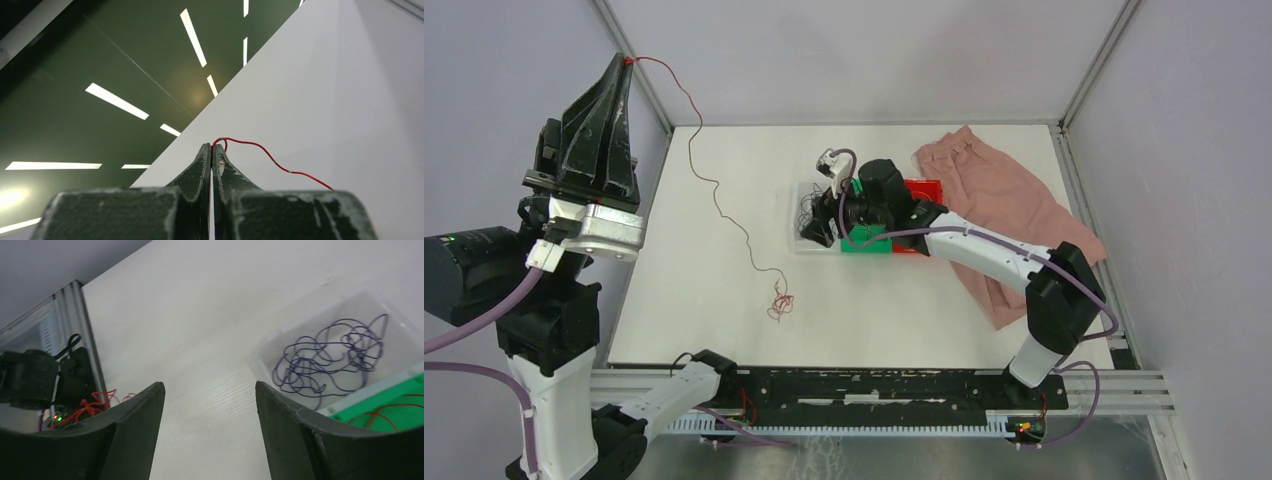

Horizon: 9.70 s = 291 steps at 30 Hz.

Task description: Untangle the cables

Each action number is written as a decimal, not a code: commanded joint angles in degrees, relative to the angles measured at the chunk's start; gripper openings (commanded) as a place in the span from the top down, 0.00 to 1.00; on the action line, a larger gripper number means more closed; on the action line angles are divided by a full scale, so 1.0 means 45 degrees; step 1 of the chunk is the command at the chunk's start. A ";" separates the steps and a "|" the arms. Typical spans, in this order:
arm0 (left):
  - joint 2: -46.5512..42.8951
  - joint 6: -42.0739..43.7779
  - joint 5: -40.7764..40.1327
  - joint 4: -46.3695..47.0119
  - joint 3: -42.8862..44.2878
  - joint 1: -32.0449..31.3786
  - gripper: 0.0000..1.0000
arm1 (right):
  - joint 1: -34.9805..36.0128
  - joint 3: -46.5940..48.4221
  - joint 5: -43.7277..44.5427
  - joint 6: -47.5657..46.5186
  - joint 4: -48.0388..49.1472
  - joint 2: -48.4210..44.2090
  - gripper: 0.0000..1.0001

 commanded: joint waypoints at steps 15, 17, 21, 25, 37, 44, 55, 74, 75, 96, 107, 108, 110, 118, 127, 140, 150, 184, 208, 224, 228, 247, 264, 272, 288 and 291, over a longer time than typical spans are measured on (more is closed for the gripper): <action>0.0307 -0.0382 0.0206 0.0328 0.0576 -0.0047 0.96 | 0.2514 -0.3326 -0.2865 0.3008 0.6715 0.0620 0.35; 0.0318 -0.0362 0.0205 0.0311 0.0632 -0.0043 0.96 | 0.2786 -0.3122 -0.2874 0.3210 0.7069 0.0954 0.35; 0.0368 -0.0268 0.0189 0.0176 0.0850 -0.0046 0.96 | 0.3227 -0.3138 -0.3159 0.3718 0.7938 0.1304 0.35; 0.0383 -0.0240 0.0206 0.0131 0.0950 -0.0055 0.96 | 0.3468 -0.3664 -0.3400 0.3787 0.8417 0.1159 0.34; 0.0603 -0.0548 0.0265 0.0125 0.1390 -0.0033 0.96 | 0.3620 -0.3315 0.1599 0.1845 0.6541 0.0887 0.36; 0.0637 -0.0631 0.0332 0.0021 0.1513 -0.0037 0.96 | 0.3645 -0.3038 0.3699 0.0958 0.6200 0.0855 0.34; 0.0640 -0.0493 0.0328 -0.0005 0.1479 -0.0038 0.96 | 0.3646 -0.3816 0.0111 0.4313 1.0969 0.1519 0.34; 0.0788 -0.0485 0.0431 0.0080 0.1781 -0.0025 0.95 | 0.3857 -0.3713 -0.1230 0.5634 1.1065 0.2575 0.59; 0.0793 -0.0494 0.0425 0.0083 0.1799 -0.0020 0.95 | 0.3852 -0.3677 -0.1177 0.5611 1.0888 0.2538 0.65; -0.0263 0.0425 -0.1457 -0.0956 -0.0403 -0.0029 0.96 | 0.2542 -0.5969 0.3858 0.3367 0.5462 -0.2668 0.81; -0.3906 0.1511 -0.1033 -0.7446 -1.2685 -0.0031 0.45 | 0.2553 -0.4014 0.3605 0.2768 0.1432 -0.4449 0.85; -0.4018 0.1843 -0.0793 -0.7770 -1.3190 -0.0031 0.39 | 0.2573 -0.3846 0.3617 0.2782 0.1132 -0.4463 0.86; -0.4133 0.2222 -0.0078 -0.8254 -1.3708 -0.0033 0.33 | 0.2643 -0.3663 0.3666 0.2724 0.0678 -0.4500 0.86; -0.3940 0.0808 0.4804 -0.8082 -1.3947 -0.0021 0.20 | 0.2741 -0.3149 0.3565 0.2645 -0.0095 -0.4900 0.87; -0.1121 0.1517 0.3420 -0.5686 -1.5508 -0.0025 0.24 | 0.2749 -0.4595 0.5171 0.2702 -0.0558 -0.5513 0.74; 0.4062 0.1679 0.2011 -0.2500 -1.4774 -0.0021 0.34 | 0.2722 -0.6100 0.5900 0.3093 0.0069 -0.6619 0.63; 0.6164 0.2124 0.1260 -0.3415 -1.3908 0.0103 0.48 | 0.2720 -0.6510 0.5977 0.3282 0.0336 -0.6861 0.62; -0.1256 0.5512 0.5636 -1.3510 -0.8176 0.1307 0.97 | 0.2374 -0.4341 -0.3027 0.0394 0.4230 -0.4465 0.27; -0.1713 0.4887 0.5316 -1.0827 -0.6772 0.1318 0.97 | 0.2094 -0.5416 -0.4702 0.8570 1.2619 -0.2188 0.58; -0.0500 0.4778 0.3794 -0.8402 -0.4272 0.1308 0.97 | 0.2095 -0.6493 -0.4800 0.9921 1.4274 -0.1380 0.78; -0.0259 0.4779 0.3694 -0.8087 -0.3851 0.1303 0.97 | 0.2104 -0.6705 -0.4819 0.9737 1.4004 -0.1414 0.79; 0.0336 0.4687 0.3500 -0.7166 -0.2243 0.1308 0.97 | 0.2725 -0.6530 -0.2217 0.5259 0.7091 -0.3850 0.57; -0.0236 0.4570 0.4527 -0.7311 -0.2842 0.1307 0.97 | 0.1232 -0.2707 -0.0411 0.2415 0.2732 -0.6770 0.01; -0.0310 0.4605 0.4639 -0.7311 -0.3044 0.1308 0.97 | 0.1117 -0.1330 -0.1768 0.4183 0.5941 -0.4819 0.01; -0.0296 0.4507 0.4548 -0.6979 -0.3230 0.1310 0.97 | 0.1282 -0.0979 -0.4615 1.2247 1.4892 -0.0730 0.56; -0.0286 0.4535 0.4458 -0.6981 -0.3211 0.1303 0.97 | 0.1534 -0.0939 -0.4666 1.2576 1.5357 -0.0422 0.65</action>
